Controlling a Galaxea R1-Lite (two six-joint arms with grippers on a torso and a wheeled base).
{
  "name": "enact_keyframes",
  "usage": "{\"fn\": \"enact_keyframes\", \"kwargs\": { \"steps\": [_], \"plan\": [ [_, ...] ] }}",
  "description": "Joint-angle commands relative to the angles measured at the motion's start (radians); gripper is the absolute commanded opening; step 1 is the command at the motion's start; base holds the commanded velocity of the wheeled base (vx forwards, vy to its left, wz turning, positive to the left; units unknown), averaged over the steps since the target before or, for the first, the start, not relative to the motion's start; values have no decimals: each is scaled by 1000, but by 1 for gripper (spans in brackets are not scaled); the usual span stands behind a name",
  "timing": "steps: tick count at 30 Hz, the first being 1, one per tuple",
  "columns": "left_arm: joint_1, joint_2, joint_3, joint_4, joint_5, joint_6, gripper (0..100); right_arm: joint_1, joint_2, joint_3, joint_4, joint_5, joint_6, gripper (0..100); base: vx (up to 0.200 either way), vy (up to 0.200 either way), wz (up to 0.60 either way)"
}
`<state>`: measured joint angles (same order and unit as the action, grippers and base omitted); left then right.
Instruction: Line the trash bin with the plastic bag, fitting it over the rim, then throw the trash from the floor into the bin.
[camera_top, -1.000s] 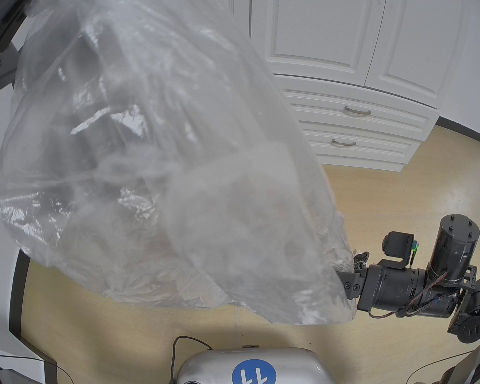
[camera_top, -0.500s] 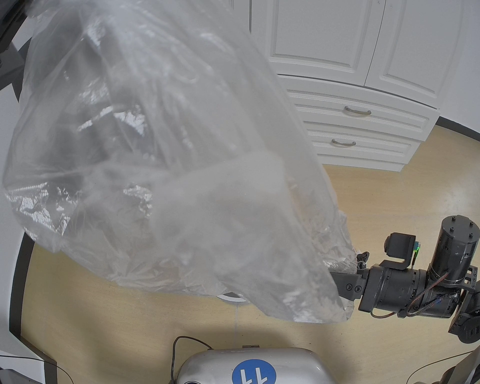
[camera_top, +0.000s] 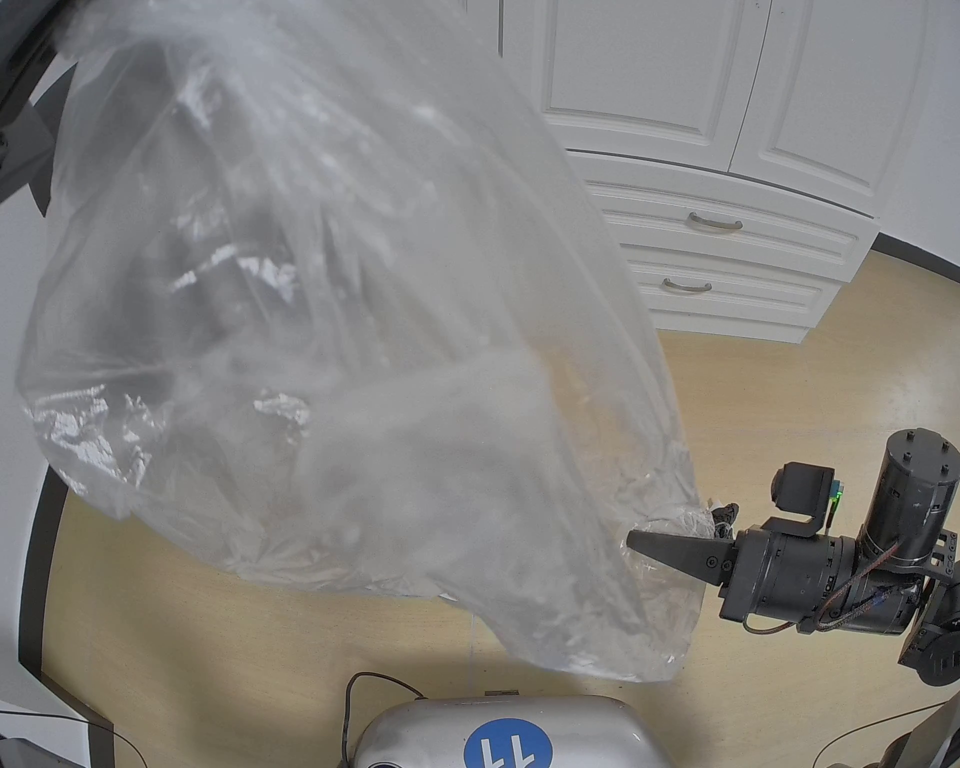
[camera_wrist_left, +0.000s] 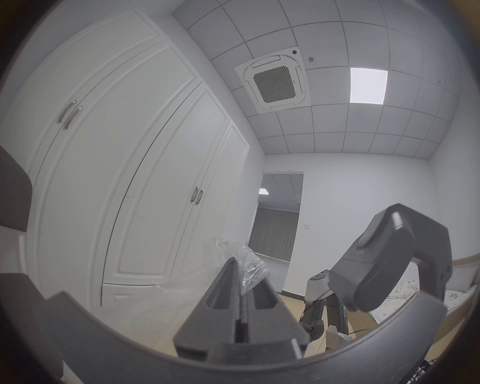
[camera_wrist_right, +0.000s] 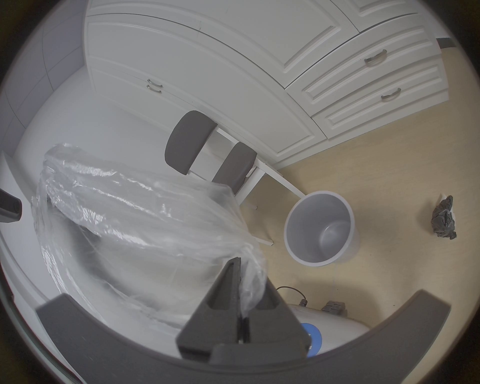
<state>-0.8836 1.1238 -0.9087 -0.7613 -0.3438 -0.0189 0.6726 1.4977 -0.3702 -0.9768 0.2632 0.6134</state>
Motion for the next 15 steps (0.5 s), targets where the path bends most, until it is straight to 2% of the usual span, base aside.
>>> {"fn": "enact_keyframes", "kwargs": {
  "steps": [1, 9, 15],
  "plan": [
    [9, -2, 33, 0, 0, -3, 0, -1, 1, 4, 0, 1, 0, 0, 0, 0, 0],
    [52, -2, 105, 2, 3, -12, 0, -13, 29, 2, 0, -9, -35, 0, 0, 0, 0],
    [130, -44, 271, 19, 9, -9, 0, -71, 1, -7, 0, -85, -126, 0, 0, 0, 0]
  ]
}}
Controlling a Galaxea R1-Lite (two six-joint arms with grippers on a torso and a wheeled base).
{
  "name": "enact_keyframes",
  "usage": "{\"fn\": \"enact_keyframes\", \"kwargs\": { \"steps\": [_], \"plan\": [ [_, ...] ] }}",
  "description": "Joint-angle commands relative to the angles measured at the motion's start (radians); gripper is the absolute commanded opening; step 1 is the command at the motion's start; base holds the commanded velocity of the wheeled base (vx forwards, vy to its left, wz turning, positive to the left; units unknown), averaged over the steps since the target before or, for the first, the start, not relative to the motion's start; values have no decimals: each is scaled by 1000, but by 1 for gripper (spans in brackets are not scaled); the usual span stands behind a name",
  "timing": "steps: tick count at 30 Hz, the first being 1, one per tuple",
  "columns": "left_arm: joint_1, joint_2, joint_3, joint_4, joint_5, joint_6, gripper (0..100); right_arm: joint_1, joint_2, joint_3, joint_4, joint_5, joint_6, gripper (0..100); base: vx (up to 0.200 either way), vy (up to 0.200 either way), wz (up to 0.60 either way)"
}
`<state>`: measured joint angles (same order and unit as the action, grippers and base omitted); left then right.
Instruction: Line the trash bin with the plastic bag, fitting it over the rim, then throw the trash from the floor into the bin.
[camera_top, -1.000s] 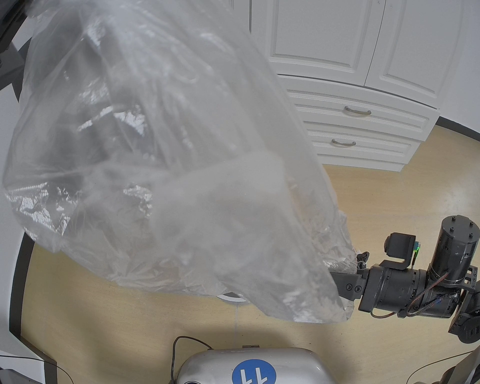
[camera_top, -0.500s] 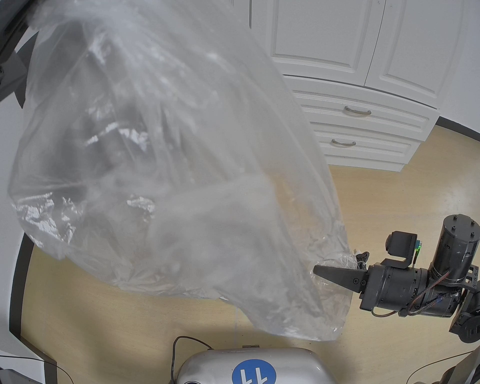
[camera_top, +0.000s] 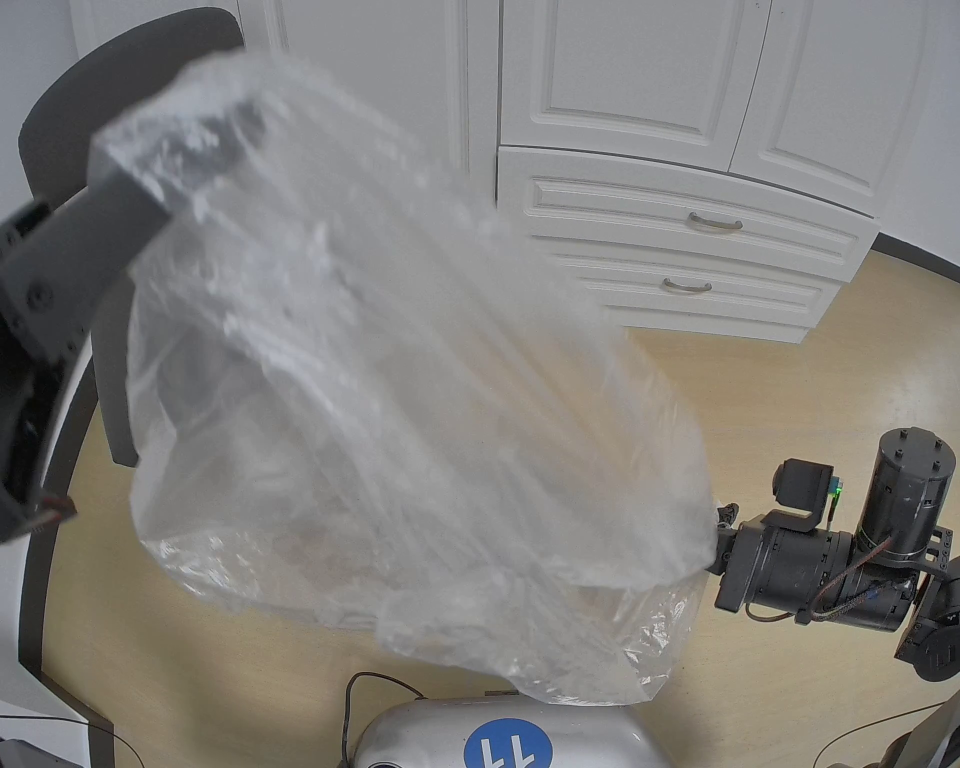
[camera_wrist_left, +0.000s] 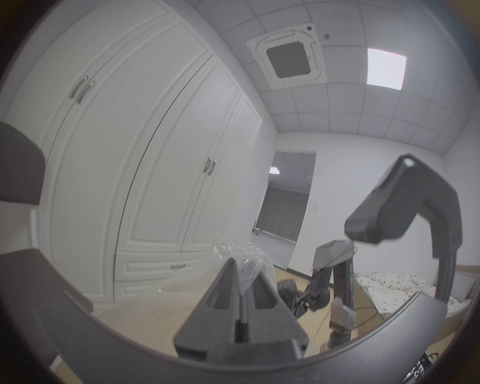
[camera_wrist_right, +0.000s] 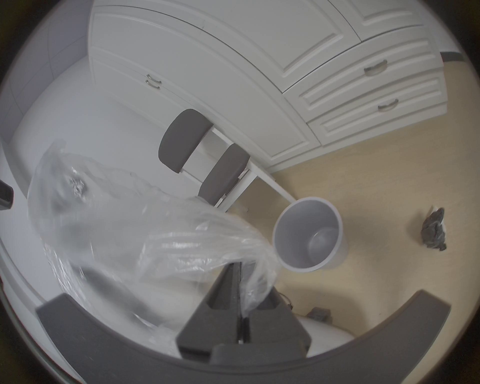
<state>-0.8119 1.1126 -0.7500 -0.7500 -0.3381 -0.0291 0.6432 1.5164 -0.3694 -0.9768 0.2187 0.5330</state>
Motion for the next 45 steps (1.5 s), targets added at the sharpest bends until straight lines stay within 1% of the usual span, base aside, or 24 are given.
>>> {"fn": "enact_keyframes", "kwargs": {
  "steps": [1, 4, 5, 8, 9, 12, 13, 16, 18, 20, 21, 22, 24, 26, 31, 33, 34, 35, 36, 37, 39, 41, 42, 45],
  "plan": [
    [59, -33, 112, 8, 4, 2, 0, -43, -19, -8, 0, -42, -47, 0, 0, 0, 0],
    [77, -40, 190, 9, 22, 0, 0, -80, -30, -26, 0, -68, -70, 0, 0, 0, 0],
    [85, -40, 225, 9, 42, 0, 0, -96, -35, -31, 0, -79, -74, 0, 0, 0, 0],
    [92, -36, 268, 11, 64, 0, 0, -117, -38, -33, 0, -84, -80, 0, 0, 0, 0],
    [102, -28, 304, 11, 77, 0, 0, -132, -41, -34, 0, -84, -94, 0, 0, 0, 0],
    [119, -22, 330, 11, 80, -5, 0, -140, -42, -36, 0, -84, -103, 0, 0, 0, 0],
    [143, -8, 353, 11, 79, -21, 0, -142, -38, -37, 0, -85, -108, 0, 0, 0, 0],
    [168, 16, 360, 11, 82, -55, 0, -151, -30, -40, 0, -87, -119, 0, 0, 0, 0],
    [195, 41, 359, 11, 83, -72, 0, -165, -22, -40, 0, -96, -146, 0, 0, 0, 0],
    [206, 50, 359, 11, 83, -74, 0, -169, -21, -40, 0, -104, -156, 0, 0, 0, 0],
    [235, 75, 356, 9, 88, -74, 0, -174, -19, -43, 0, -131, -176, 0, 0, 0, 0],
    [235, 75, 356, 9, 88, -74, 0, -174, -19, -43, 0, -131, -176, 0, 0, 0, 0],
    [298, 110, 331, -5, 117, -74, 0, -162, -45, -51, 0, -194, -206, 0, 0, 0, 0],
    [320, 115, 314, 11, 120, -74, 0, -149, -71, -49, 0, -223, -238, 0, 0, 0, 0],
    [316, 178, 313, 8, 136, -74, 0, -123, -142, -39, 7, -262, -321, 0, 0, 0, 0],
    [309, 210, 307, -11, 177, -72, 0, -112, -163, -33, 17, -280, -344, 0, 0, 0, 0],
    [307, 214, 304, -12, 185, -71, 0, -111, -166, -31, 17, -283, -347, 0, 0, 0, 0],
    [296, 224, 282, -15, 231, -72, 0, -103, -174, -26, 20, -297, -369, 0, 0, 0, 0],
    [287, 227, 267, -15, 260, -75, 0, -103, -174, -26, 20, -297, -369, 0, 0, 0, 0],
    [286, 228, 258, -14, 271, -77, 0, -102, -174, -19, 20, -318, -412, 0, 0, 0, 0],
    [286, 234, 245, -15, 272, -77, 0, -102, -165, -11, 17, -338, -446, 0, 0, 0, 0],
    [286, 234, 245, -15, 272, -77, 0, -102, -165, -11, 17, -338, -446, 0, 0, 0, 0],
    [286, 248, 232, -15, 272, -74, 0, -102, -153, -5, 20, -363, -470, 0, 0, 0, 0],
    [286, 253, 242, -17, 275, -67, 0, -102, -136, 4, 17, -374, -478, 0, 0, 0, 0]
  ]
}}
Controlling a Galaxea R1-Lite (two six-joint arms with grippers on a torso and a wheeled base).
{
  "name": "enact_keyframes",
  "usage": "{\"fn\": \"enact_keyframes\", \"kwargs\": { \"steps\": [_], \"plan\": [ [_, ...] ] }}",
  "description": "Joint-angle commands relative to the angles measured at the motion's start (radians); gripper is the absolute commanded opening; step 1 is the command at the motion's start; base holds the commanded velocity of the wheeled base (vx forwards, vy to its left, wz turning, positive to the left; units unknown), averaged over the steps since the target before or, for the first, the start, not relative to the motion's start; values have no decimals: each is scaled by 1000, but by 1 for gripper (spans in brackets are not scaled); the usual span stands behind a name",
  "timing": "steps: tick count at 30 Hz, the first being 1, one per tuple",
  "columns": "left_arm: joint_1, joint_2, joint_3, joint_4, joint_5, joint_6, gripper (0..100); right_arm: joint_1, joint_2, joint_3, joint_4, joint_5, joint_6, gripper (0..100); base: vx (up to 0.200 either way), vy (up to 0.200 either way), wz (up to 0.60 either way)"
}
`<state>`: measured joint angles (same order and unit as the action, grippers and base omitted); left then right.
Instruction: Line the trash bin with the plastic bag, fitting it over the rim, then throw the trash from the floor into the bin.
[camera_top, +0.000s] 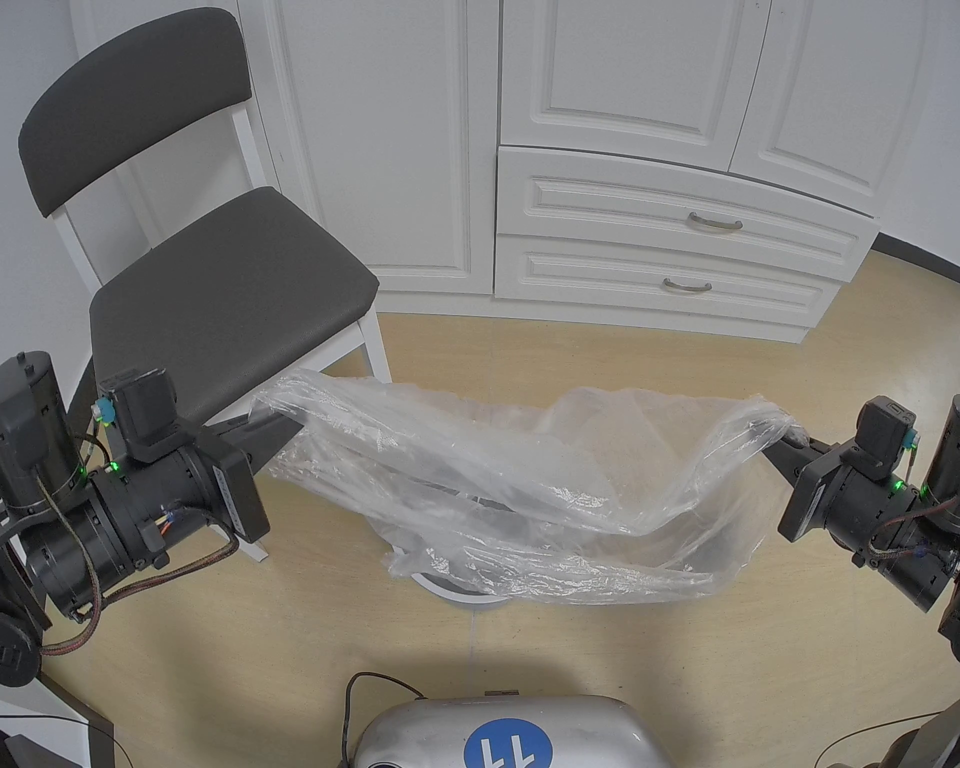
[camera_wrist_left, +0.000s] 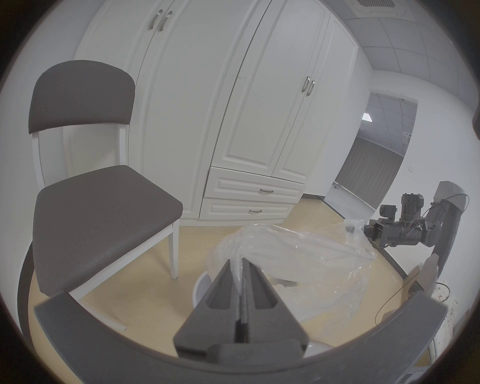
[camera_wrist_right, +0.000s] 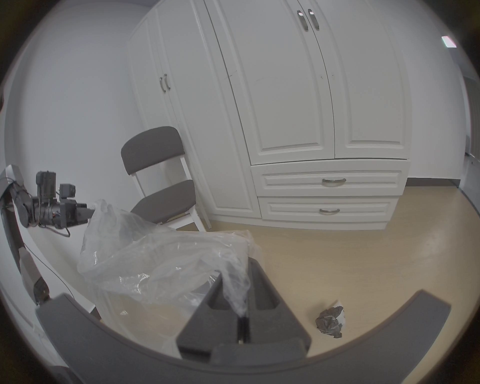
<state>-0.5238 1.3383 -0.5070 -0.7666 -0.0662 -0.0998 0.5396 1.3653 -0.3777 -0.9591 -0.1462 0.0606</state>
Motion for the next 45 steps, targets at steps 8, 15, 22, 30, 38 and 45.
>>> {"fn": "enact_keyframes", "kwargs": {
  "steps": [8, 15, 22, 30, 38, 45],
  "plan": [
    [31, -21, 33, 13, 11, 6, 0, -13, 52, 8, -10, -70, -50, 0, 0, 0, 0],
    [48, -10, 54, 6, 11, 6, 0, -16, 54, 26, -9, -85, -81, 0, 0, 0, 0],
    [96, -8, 68, 4, 8, 14, 0, -46, 34, 39, -9, -84, -97, 0, 0, 0, 0],
    [123, -16, 62, 3, 6, 14, 0, -98, 37, 54, -7, -73, -124, 0, 0, 0, 0],
    [154, -10, 61, 3, 5, 15, 0, -101, 37, 63, -4, -73, -127, 0, 0, 0, 0],
    [168, -5, 59, 3, 3, 17, 0, -138, 41, 72, -1, -73, -160, 0, 0, 0, 0]
  ]
}}
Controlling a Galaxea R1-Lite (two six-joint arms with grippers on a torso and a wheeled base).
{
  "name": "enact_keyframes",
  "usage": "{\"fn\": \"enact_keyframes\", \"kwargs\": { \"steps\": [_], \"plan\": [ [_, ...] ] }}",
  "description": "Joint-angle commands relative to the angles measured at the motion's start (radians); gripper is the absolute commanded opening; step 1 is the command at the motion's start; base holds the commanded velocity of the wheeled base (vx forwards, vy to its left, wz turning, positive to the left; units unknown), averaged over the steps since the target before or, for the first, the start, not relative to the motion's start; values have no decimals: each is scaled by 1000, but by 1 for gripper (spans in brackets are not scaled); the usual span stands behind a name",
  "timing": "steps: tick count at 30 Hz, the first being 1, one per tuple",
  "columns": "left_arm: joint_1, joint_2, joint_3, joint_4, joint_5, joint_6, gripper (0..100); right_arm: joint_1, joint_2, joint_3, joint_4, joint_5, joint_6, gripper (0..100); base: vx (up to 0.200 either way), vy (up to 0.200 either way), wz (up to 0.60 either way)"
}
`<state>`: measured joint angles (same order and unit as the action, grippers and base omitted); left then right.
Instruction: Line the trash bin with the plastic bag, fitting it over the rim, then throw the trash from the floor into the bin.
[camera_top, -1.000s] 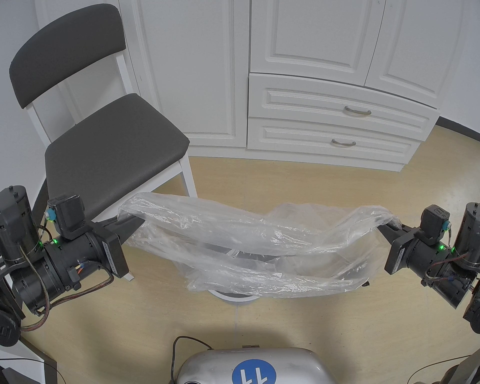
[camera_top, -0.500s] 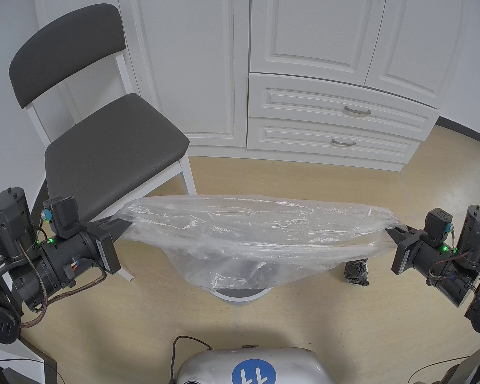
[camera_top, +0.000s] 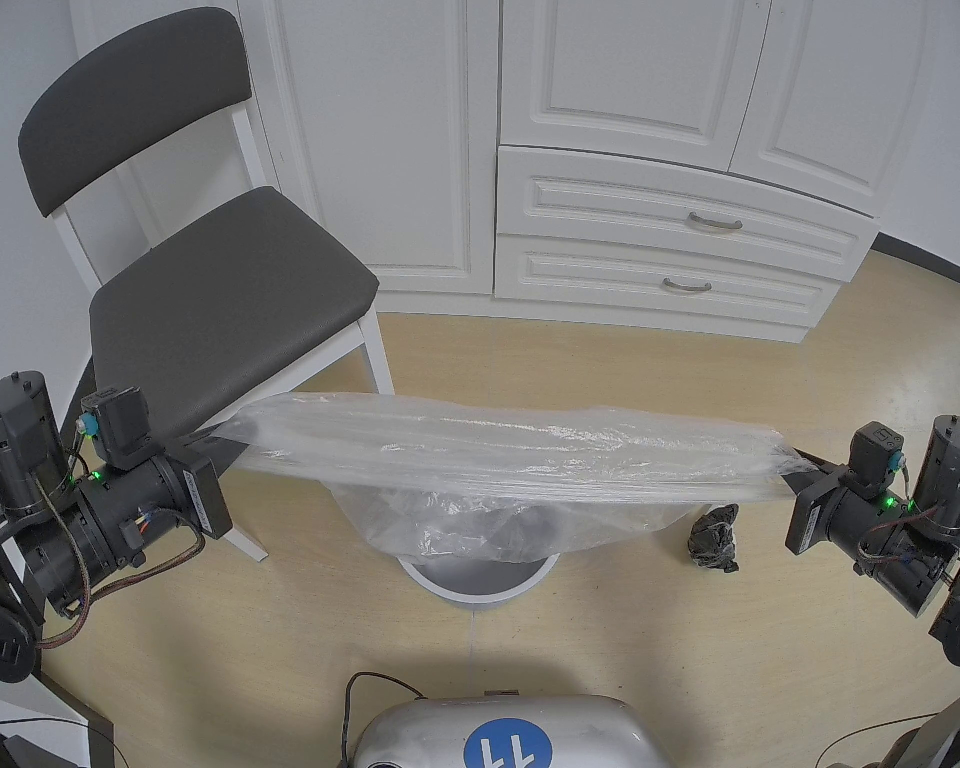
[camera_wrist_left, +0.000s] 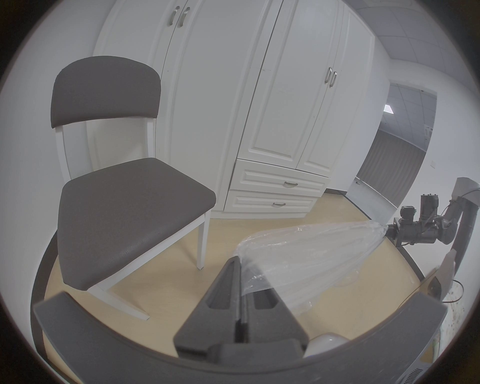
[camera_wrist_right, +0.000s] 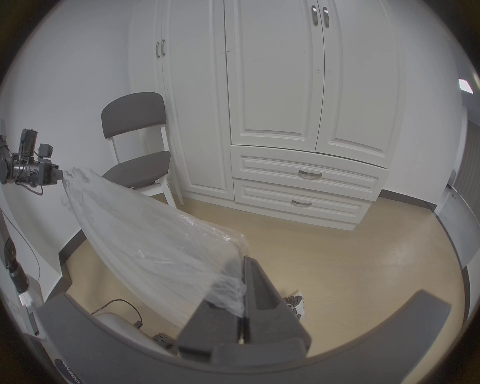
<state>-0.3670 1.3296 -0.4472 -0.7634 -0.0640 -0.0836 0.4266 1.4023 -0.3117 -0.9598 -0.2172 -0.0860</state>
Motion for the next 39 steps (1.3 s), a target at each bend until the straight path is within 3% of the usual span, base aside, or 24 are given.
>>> {"fn": "enact_keyframes", "kwargs": {
  "steps": [1, 8, 16, 17, 21, 22, 24, 26, 27, 29, 33, 36, 39],
  "plan": [
    [14, 3, -1, -1, 1, 2, 0, -31, 6, 6, 0, -2, -18, 0, 0, 0, 0],
    [43, 7, 1, 1, -2, 30, 0, -43, 0, 6, 0, 1, -24, 0, 0, 0, 0],
    [-3, 25, 5, -5, -2, 33, 0, 12, -2, 17, -11, 21, -23, 0, 0, 0, 0],
    [-15, 26, -10, -13, -3, 31, 0, 69, -3, 19, -10, 42, -20, 0, 0, 0, 0],
    [-32, 49, -57, -20, -7, 31, 0, 92, 32, -4, -11, 99, -20, 0, 0, 0, 0],
    [-55, 89, -100, -22, -11, 33, 0, 95, 73, -38, -11, 168, -21, 0, 0, 0, 0],
    [-75, 142, -143, -24, -25, 33, 0, 110, 102, -50, -25, 236, -20, 0, 0, 0, 0],
    [-98, 168, -165, -25, -30, 35, 0, 120, 115, -43, -65, 282, -15, 0, 0, 0, 0],
    [-132, 189, -186, -30, -28, 33, 0, 136, 132, -24, -140, 340, -6, 0, 0, 0, 0],
    [-179, 201, -186, -57, -28, 24, 0, 166, 153, 10, -247, 386, 34, 0, 0, 0, 0],
    [-270, 211, -156, -137, -30, -5, 0, 251, 210, 25, -442, 391, 127, 0, 0, 0, 0],
    [-382, 215, -131, -228, -30, -61, 0, 324, 279, 31, -611, 381, 204, 0, 0, 0, 0],
    [-428, 215, -123, -267, -28, -90, 0, 374, 317, 29, -611, 372, 230, 0, 0, 0, 0]
  ]
}}
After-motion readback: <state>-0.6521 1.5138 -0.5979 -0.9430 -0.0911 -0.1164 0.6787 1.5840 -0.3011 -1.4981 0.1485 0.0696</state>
